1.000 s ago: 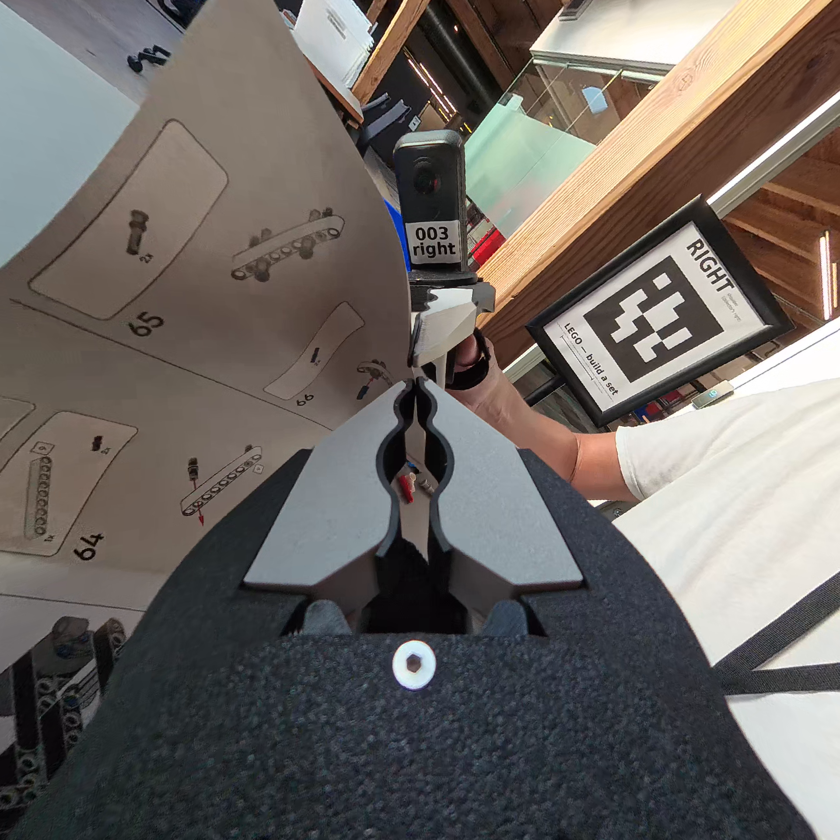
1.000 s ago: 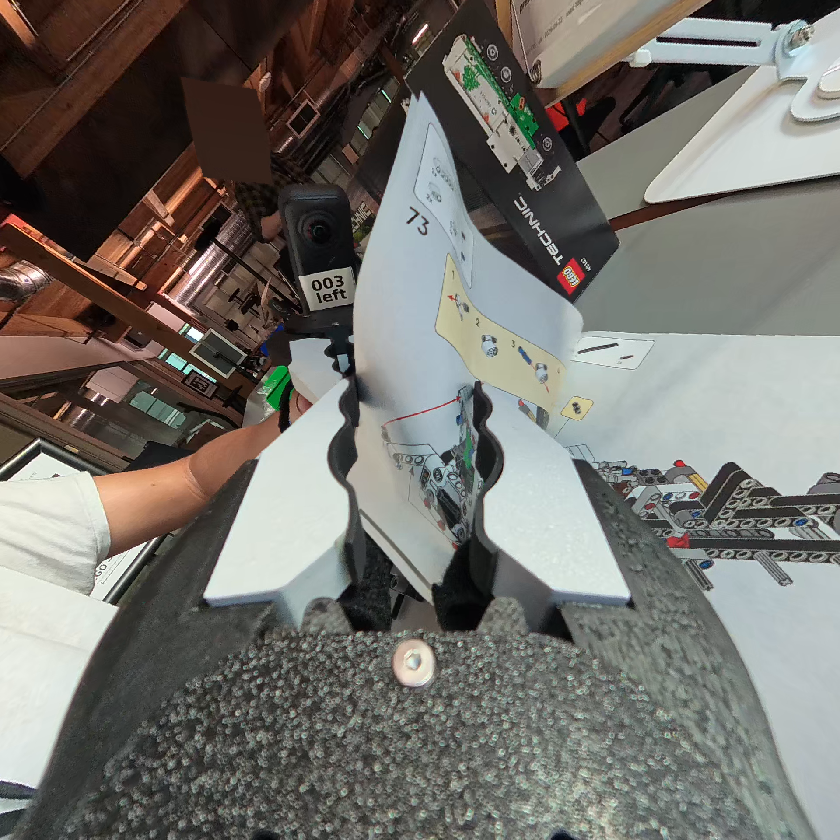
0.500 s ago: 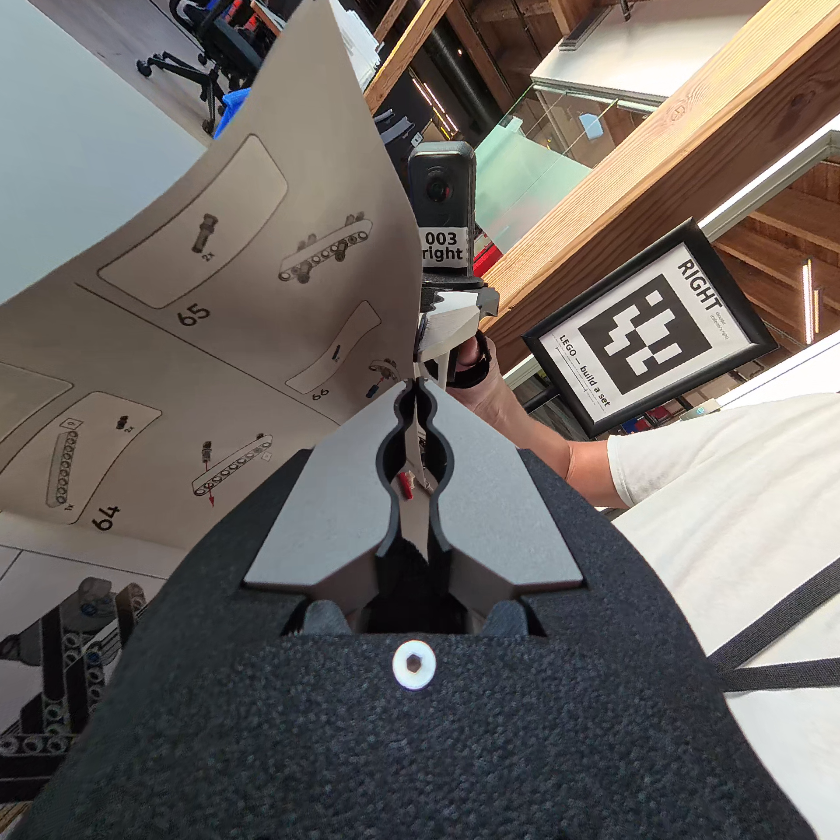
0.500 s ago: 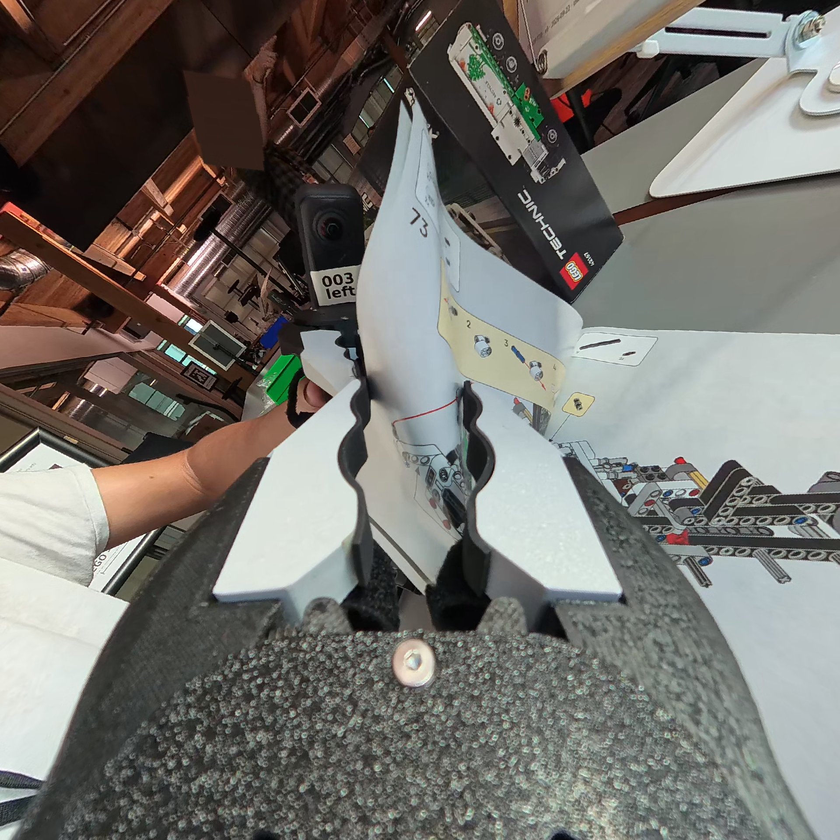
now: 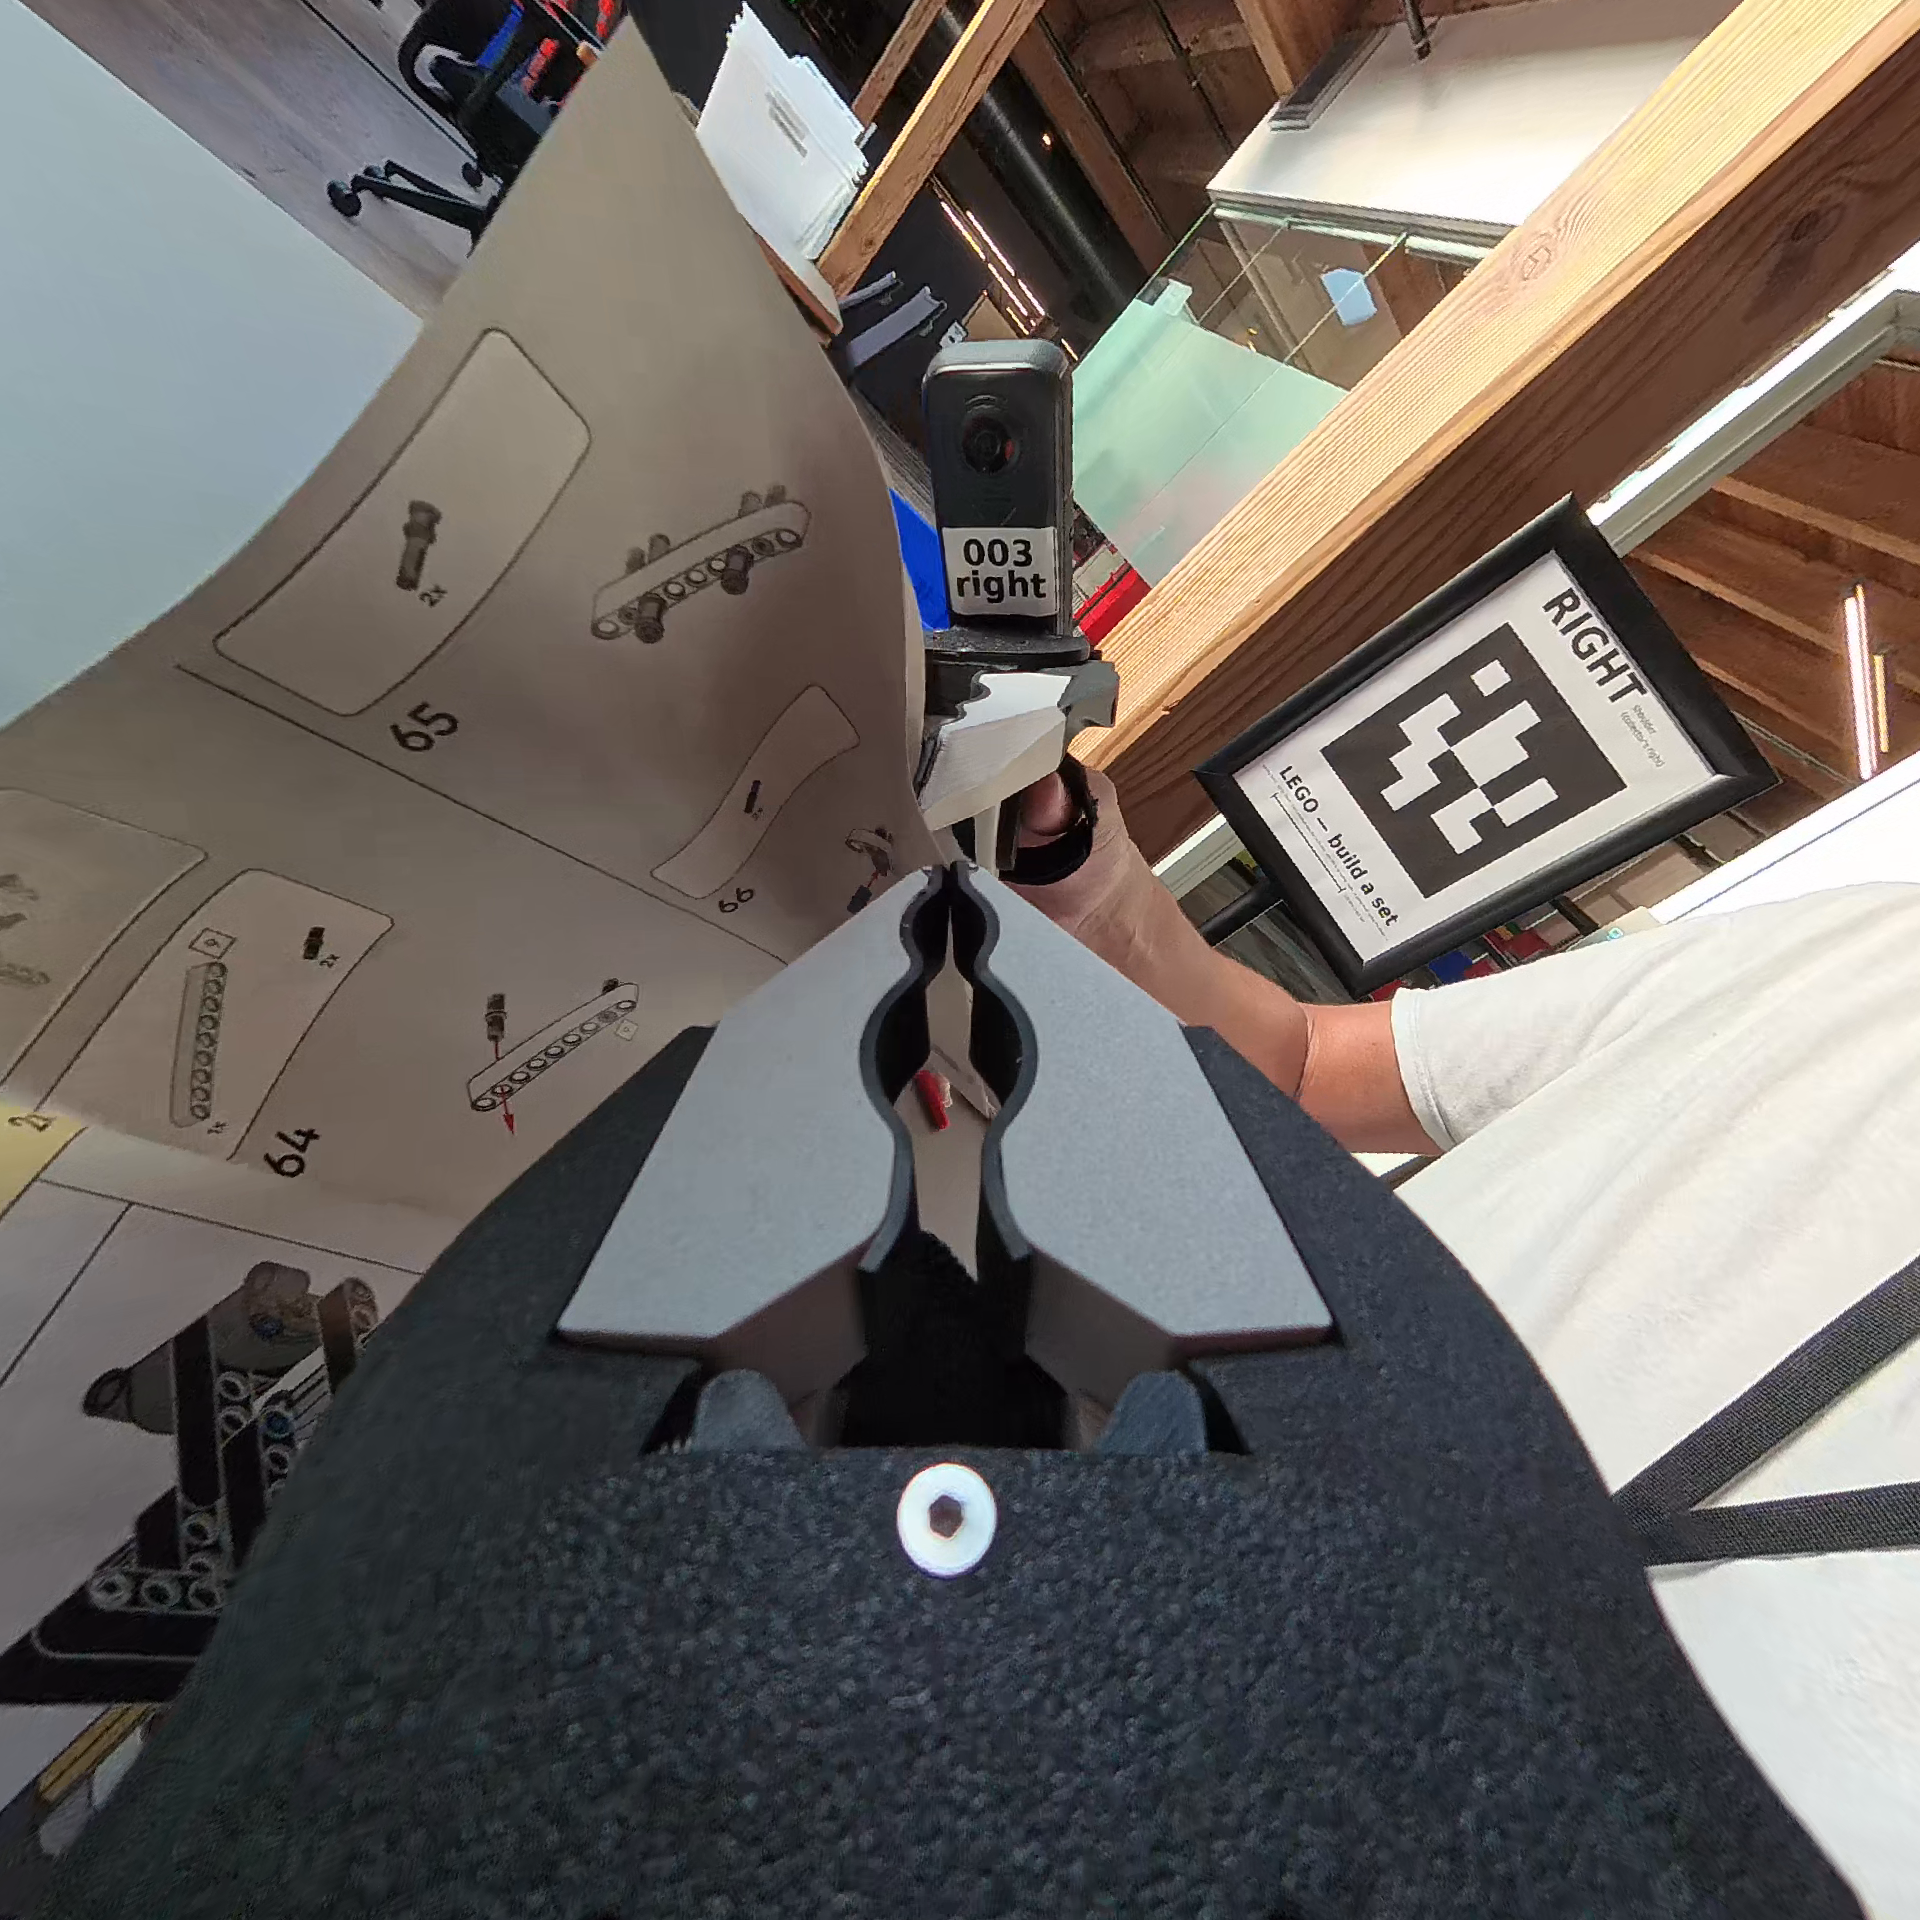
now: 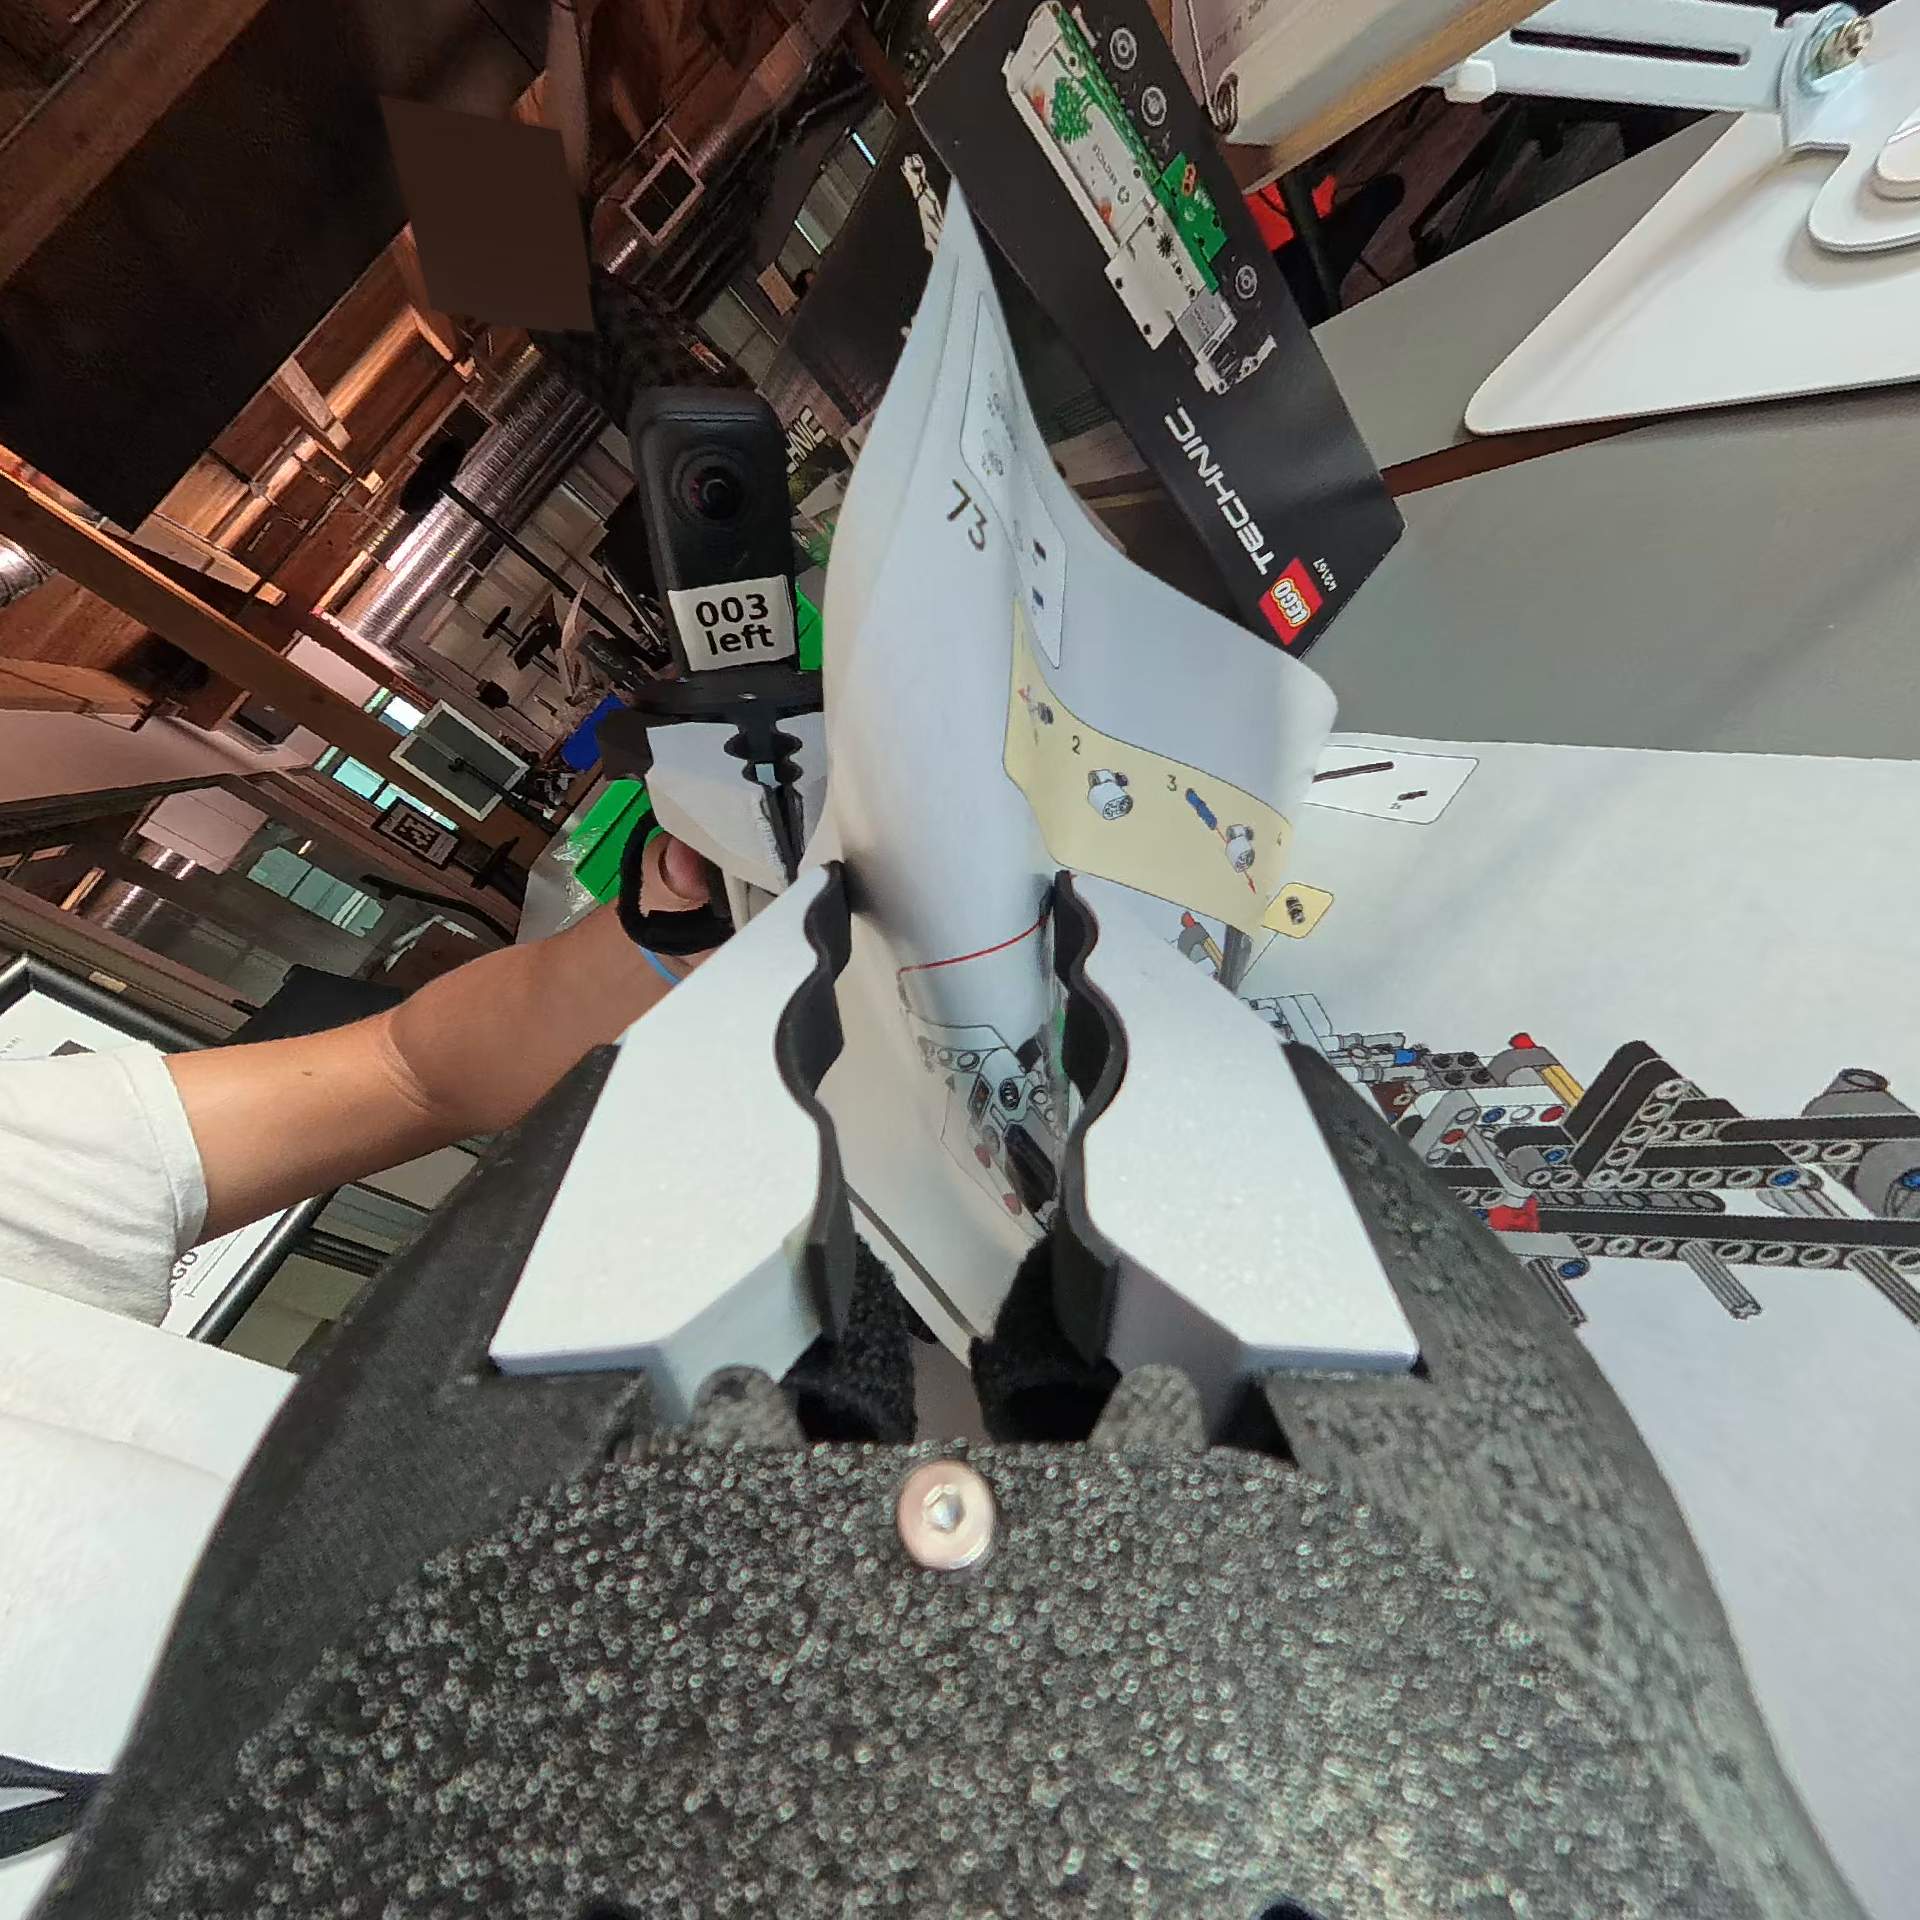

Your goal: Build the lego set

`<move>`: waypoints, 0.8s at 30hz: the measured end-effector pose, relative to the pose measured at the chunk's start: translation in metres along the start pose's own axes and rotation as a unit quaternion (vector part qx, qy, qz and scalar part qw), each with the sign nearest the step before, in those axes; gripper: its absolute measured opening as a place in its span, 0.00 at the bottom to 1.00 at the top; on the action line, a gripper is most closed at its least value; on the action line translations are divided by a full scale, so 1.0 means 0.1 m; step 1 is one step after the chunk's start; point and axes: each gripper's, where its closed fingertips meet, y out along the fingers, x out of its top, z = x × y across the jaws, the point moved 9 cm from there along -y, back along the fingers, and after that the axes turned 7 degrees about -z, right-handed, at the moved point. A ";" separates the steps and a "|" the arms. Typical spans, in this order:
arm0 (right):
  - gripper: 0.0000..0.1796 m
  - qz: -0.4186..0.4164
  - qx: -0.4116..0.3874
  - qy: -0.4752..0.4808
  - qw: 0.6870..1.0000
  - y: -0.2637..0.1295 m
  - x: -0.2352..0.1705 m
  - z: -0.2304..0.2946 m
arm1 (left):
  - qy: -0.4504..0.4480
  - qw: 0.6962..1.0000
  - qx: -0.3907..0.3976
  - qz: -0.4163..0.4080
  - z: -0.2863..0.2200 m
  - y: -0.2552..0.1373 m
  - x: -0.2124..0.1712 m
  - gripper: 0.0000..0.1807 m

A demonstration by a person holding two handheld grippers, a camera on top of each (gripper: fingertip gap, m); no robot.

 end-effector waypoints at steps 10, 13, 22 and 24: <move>0.33 0.037 0.002 -0.053 0.998 0.04 -0.05 0.06 | -0.042 0.999 -0.017 -0.024 0.04 0.04 0.03 0.00; 0.28 0.035 0.000 -0.053 0.998 0.03 -0.05 0.06 | -0.049 0.998 -0.031 -0.020 0.02 0.09 0.02 0.00; 0.20 0.031 -0.007 -0.058 0.998 -0.01 -0.02 0.04 | -0.047 0.999 -0.013 -0.017 0.08 0.03 0.02 0.00; 0.22 0.017 -0.009 -0.069 0.997 -0.02 0.01 0.06 | -0.047 0.999 0.000 -0.022 0.10 0.00 0.02 0.00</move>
